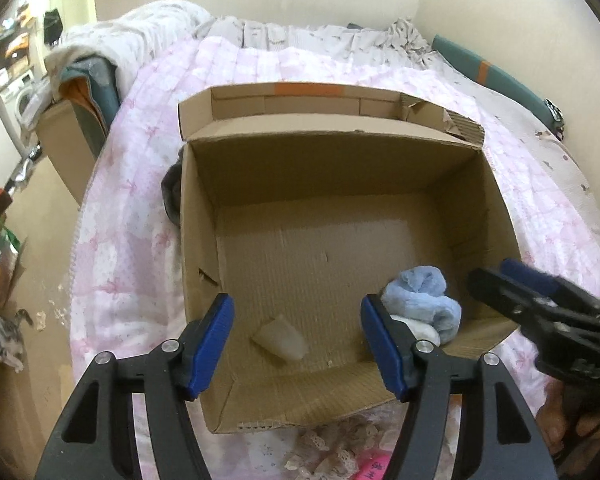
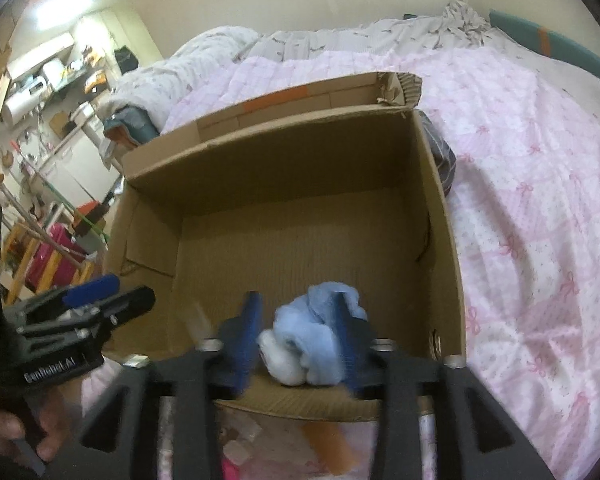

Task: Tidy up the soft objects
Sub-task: 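Open both tools to release the items and lift out of the box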

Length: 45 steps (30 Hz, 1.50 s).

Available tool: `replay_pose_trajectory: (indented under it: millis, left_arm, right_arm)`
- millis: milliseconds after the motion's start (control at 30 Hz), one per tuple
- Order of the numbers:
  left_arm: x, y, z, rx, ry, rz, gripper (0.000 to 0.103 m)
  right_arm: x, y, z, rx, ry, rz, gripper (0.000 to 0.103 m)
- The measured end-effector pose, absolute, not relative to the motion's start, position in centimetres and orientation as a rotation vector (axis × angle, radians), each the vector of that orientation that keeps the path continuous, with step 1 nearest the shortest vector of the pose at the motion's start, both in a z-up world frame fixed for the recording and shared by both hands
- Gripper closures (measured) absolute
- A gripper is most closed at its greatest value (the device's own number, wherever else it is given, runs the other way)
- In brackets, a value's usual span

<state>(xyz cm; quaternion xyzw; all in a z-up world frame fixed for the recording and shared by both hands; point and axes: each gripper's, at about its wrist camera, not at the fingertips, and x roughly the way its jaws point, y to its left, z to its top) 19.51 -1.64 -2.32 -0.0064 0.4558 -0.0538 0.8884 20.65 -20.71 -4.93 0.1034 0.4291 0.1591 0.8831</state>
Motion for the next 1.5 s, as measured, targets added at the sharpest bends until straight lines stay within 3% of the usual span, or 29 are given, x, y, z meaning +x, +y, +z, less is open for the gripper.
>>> replay_pose_trajectory:
  millis: [33,100,400,633,867,1500]
  left_arm:
    - [19.3,-1.7,-2.2,-0.006,0.936,-0.108,0.04]
    - [19.0,-1.8,-1.8,0.01,0.913,-0.088,0.04]
    - [17.9,-1.5,-0.5,0.007,0.869,-0.065,0.04]
    - [15.7,-1.2,1.3,0.033,0.768,-0.019,0.04]
    - [13.0,0.1,1.6,-0.025,0.784,0.016,0.04]
    - [8.6,0.8,-0.9,-0.07,0.907,0.053,0.04]
  right_arm:
    - [20.4,-20.8,-4.6,0.221,0.872,0.331,0.015]
    - [20.4,-20.7,-4.2,0.202,0.864,0.326,0.01]
    - [20.4,-20.7,-4.3,0.191,0.876,0.312,0.01]
    - [19.0,-21.8,-3.4,0.25,0.842,0.33,0.003]
    - [16.6,-22.2,-1.9,0.237,0.77,0.324,0.0]
    - [10.9,-23.3,-2.8,0.23,0.88,0.307,0.0]
